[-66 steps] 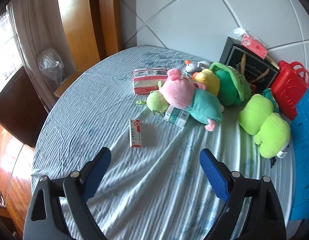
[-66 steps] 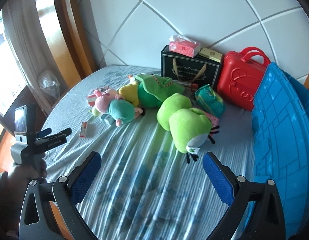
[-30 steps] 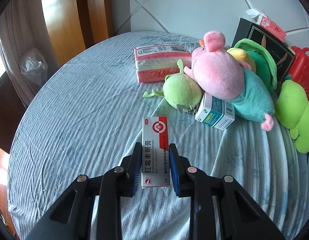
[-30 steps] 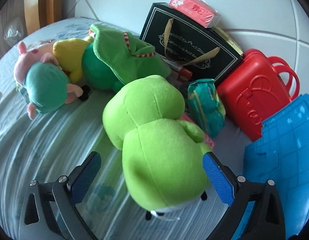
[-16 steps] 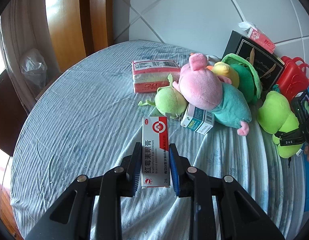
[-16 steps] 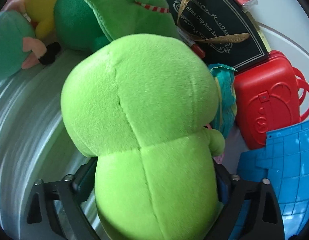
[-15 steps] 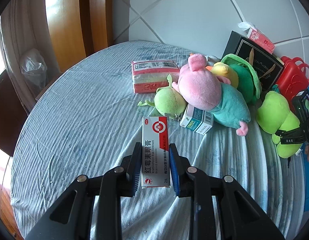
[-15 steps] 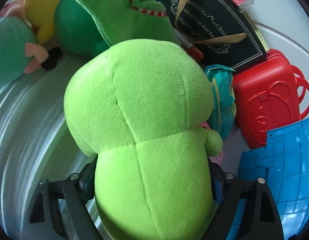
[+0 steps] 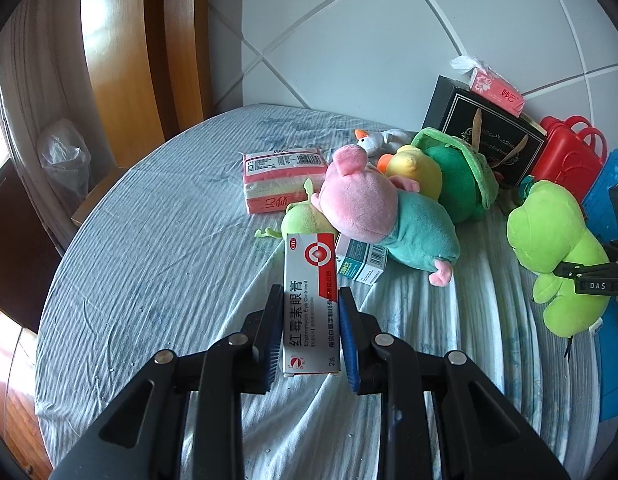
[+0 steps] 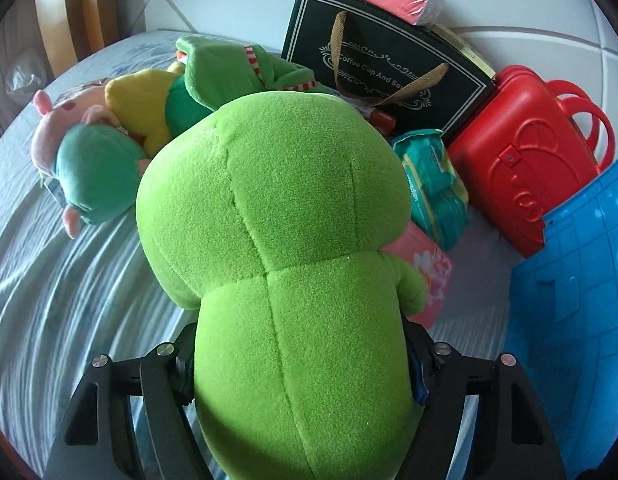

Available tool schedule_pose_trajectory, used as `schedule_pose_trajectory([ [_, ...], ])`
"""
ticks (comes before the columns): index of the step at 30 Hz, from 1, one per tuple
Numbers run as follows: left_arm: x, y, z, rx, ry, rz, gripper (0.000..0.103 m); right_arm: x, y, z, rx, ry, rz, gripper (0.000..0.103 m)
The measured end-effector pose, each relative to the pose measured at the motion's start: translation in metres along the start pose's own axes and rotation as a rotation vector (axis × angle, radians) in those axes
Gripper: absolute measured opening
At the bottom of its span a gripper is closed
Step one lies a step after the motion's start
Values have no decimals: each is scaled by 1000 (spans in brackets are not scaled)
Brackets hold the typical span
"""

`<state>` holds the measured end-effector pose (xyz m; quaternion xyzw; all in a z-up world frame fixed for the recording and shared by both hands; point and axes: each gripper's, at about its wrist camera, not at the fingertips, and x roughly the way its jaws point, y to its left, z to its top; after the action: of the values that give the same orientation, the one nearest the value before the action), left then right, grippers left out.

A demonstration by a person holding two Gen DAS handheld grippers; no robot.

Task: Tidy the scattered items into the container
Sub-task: 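Grasp the green frog plush with the right gripper and lift it, then carry the medicine box with the left gripper while the right gripper carries the frog to the blue crate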

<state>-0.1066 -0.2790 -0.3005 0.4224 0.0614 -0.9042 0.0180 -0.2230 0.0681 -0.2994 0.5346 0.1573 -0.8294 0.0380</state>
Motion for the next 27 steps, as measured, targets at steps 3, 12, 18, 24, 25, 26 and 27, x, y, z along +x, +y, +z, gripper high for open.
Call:
schedule_pose_trajectory([
  [3,-11,-7,2,9,-2,3,26,-17,-1,-9,39,-8,41,74],
  [12,-56,-34,14,25,-42,11,26,-76,-15,-42,130,-64,135,75],
  [18,-93,-57,23,48,-78,-1,26,-121,-27,-62,153,-115,179,75],
  [24,-133,-84,36,70,-112,-9,26,-169,-42,-77,185,-173,229,75],
  [25,-140,-89,38,76,-119,-6,26,-178,-43,-80,187,-181,236,76],
  [26,-147,-93,40,81,-126,-6,26,-186,-46,-83,188,-192,244,76],
  [27,-154,-98,42,85,-132,-7,26,-193,-47,-86,188,-204,252,76],
])
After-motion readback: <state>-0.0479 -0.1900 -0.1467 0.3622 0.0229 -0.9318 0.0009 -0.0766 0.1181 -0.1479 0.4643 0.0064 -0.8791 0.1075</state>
